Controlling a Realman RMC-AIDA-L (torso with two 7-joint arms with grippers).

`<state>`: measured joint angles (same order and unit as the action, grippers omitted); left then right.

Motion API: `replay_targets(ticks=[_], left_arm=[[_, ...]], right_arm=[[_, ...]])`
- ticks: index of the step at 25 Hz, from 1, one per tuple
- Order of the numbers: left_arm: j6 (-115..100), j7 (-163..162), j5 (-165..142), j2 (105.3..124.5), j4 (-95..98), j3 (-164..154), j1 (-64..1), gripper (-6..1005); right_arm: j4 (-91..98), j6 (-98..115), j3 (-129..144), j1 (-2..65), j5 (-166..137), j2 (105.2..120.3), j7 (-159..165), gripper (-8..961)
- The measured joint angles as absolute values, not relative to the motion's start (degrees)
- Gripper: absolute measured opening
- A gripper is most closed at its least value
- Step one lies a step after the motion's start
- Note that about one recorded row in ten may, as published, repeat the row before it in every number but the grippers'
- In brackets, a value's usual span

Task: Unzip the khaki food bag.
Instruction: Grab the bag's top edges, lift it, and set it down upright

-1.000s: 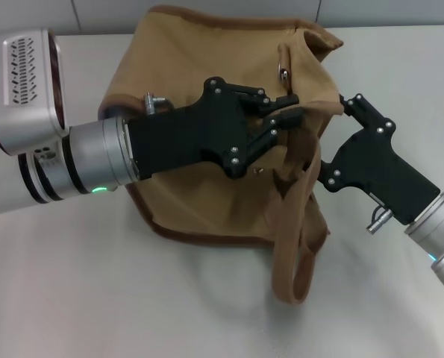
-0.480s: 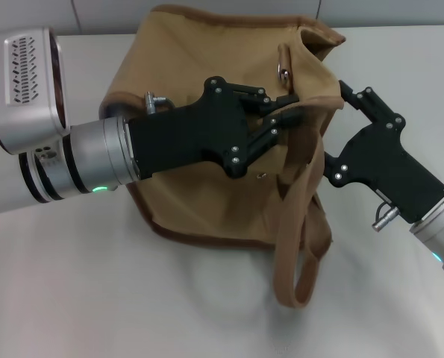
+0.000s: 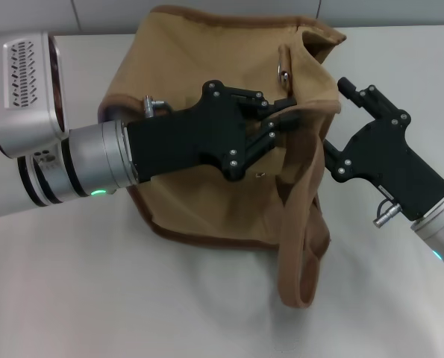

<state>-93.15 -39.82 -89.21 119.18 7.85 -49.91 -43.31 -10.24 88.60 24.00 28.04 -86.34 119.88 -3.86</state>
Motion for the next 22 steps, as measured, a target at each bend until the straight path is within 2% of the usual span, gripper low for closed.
replay_targets(ticks=[5, 10, 14, 19, 22], left_arm=[[-93.2, -39.8, -89.2, 119.18, 7.7, -49.9, -43.2, 108], [-93.2, -39.7, -89.2, 119.18, 7.5, -50.0, -43.1, 109], [-93.4, -39.7, -89.2, 119.18, 7.5, -50.0, -43.0, 110], [-93.5, -39.8, -89.2, 119.17, 7.5, -50.0, -42.9, 111], [-93.5, -39.8, -89.2, 119.18, 7.2, -50.0, -42.8, 112]], right_arm=[[-10.4, 88.6, 24.4, 28.0, -86.4, 119.88, -3.9, 733], [-10.5, 88.6, 24.5, 28.0, -86.5, 119.88, -3.9, 533], [-10.7, 88.6, 24.5, 28.0, -86.6, 119.88, -3.9, 259], [-11.3, 88.6, 24.6, 28.3, -86.8, 119.88, -4.3, 256], [-11.3, 88.6, 24.3, 28.4, -88.7, 119.88, -4.4, 219]])
